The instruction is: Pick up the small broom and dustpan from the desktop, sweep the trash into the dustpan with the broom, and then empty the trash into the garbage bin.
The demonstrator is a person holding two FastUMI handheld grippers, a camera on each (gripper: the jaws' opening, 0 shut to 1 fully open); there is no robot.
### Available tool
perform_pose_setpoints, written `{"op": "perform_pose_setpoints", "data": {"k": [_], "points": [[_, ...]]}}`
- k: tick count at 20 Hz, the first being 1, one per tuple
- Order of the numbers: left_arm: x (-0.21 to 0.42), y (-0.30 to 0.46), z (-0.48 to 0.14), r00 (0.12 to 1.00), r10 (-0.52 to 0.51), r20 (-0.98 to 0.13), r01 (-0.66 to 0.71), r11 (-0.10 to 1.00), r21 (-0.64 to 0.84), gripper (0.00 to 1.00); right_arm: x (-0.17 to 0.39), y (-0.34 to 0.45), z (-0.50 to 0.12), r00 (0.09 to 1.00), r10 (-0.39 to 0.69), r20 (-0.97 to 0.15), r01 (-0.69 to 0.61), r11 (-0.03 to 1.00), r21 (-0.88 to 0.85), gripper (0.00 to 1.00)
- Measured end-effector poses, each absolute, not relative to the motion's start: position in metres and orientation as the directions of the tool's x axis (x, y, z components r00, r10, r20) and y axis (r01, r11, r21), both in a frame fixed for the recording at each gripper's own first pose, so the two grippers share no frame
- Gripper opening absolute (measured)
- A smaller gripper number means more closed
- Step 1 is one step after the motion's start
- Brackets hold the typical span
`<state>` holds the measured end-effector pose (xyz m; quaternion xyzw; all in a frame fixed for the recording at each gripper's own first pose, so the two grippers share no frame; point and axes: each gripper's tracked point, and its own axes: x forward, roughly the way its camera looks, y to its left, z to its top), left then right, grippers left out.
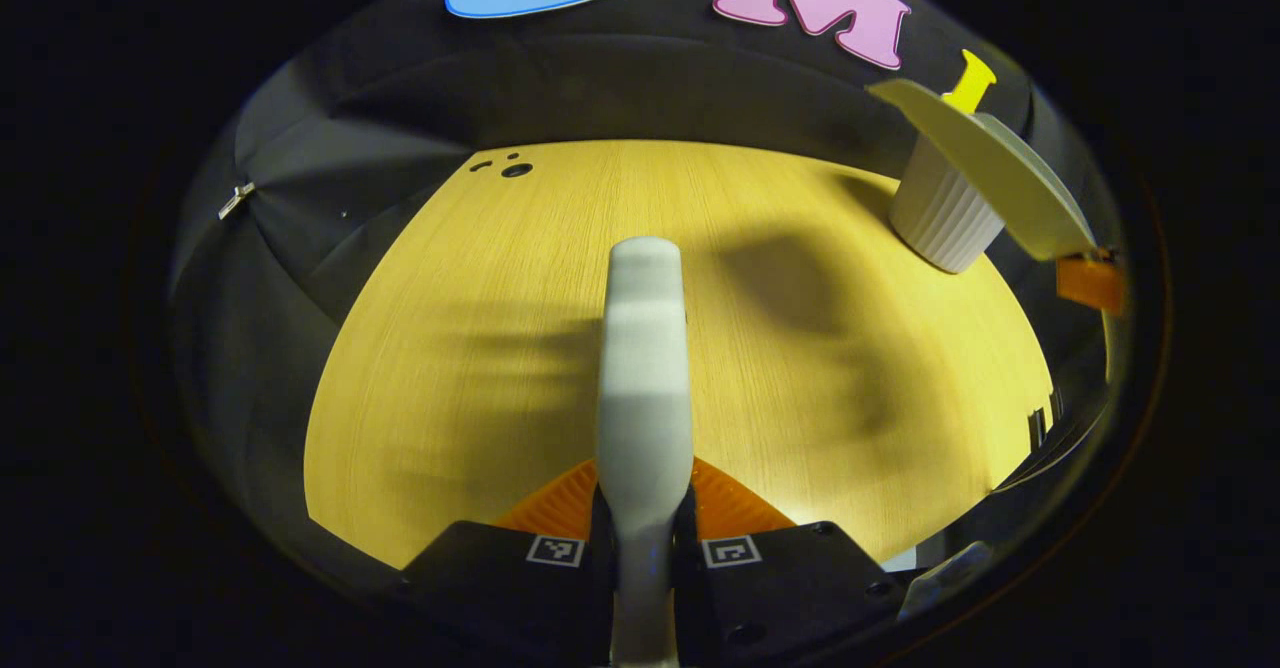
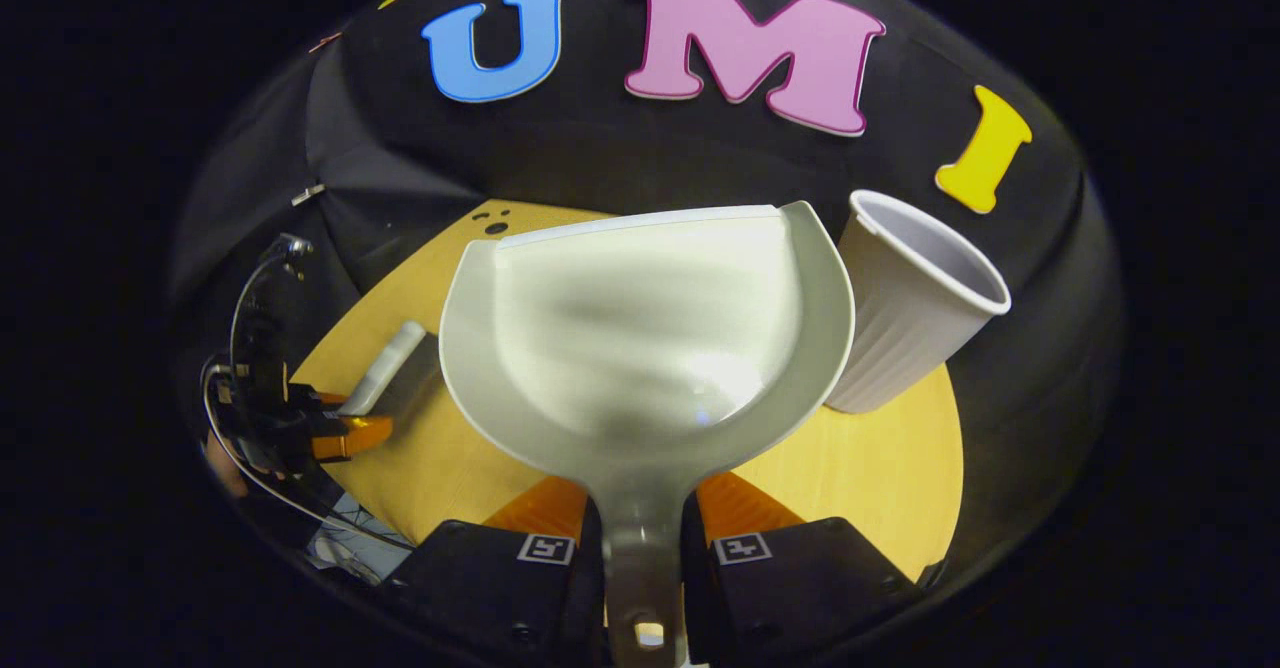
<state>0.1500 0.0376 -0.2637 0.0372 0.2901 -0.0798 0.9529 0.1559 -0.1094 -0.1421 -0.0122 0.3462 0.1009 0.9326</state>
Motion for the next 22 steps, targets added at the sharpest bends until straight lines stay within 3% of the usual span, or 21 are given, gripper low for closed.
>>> {"op": "perform_pose_setpoints", "data": {"k": [1, 2, 6, 13, 19, 20, 22], "points": [[0.154, 0.037, -0.266, 0.816, -0.123, -0.565, 0.174, 0.984, 0.035, 0.28, 0.153, -0.113, -0.157, 0.722, 0.182, -0.668, -0.192, 0.980, 0.059, 0.39], [0.158, 0.036, -0.268, 0.811, -0.118, -0.573, 0.175, 0.983, 0.046, 0.29, 0.151, -0.117, -0.172, 0.704, 0.185, -0.686, -0.185, 0.980, 0.074, 0.33], [0.172, 0.029, -0.280, 0.787, -0.092, -0.609, 0.170, 0.983, 0.071, 0.29, 0.134, -0.123, -0.218, 0.642, 0.182, -0.745, -0.138, 0.983, 0.122, 0.36], [0.177, 0.026, -0.291, 0.765, -0.040, -0.643, 0.162, 0.978, 0.132, 0.29, 0.119, -0.121, -0.280, 0.533, 0.171, -0.828, -0.053, 0.984, 0.169, 0.33], [0.183, 0.022, -0.299, 0.740, -0.003, -0.672, 0.174, 0.967, 0.187, 0.31, 0.117, -0.118, -0.287, 0.508, 0.186, -0.841, -0.020, 0.979, 0.204, 0.36], [0.182, 0.022, -0.300, 0.734, 0.000, -0.679, 0.175, 0.966, 0.189, 0.36, 0.117, -0.117, -0.288, 0.503, 0.186, -0.844, -0.012, 0.978, 0.208, 0.36], [0.182, 0.022, -0.302, 0.728, 0.000, -0.686, 0.171, 0.968, 0.182, 0.33, 0.114, -0.113, -0.290, 0.500, 0.197, -0.843, -0.018, 0.976, 0.217, 0.37]]}}
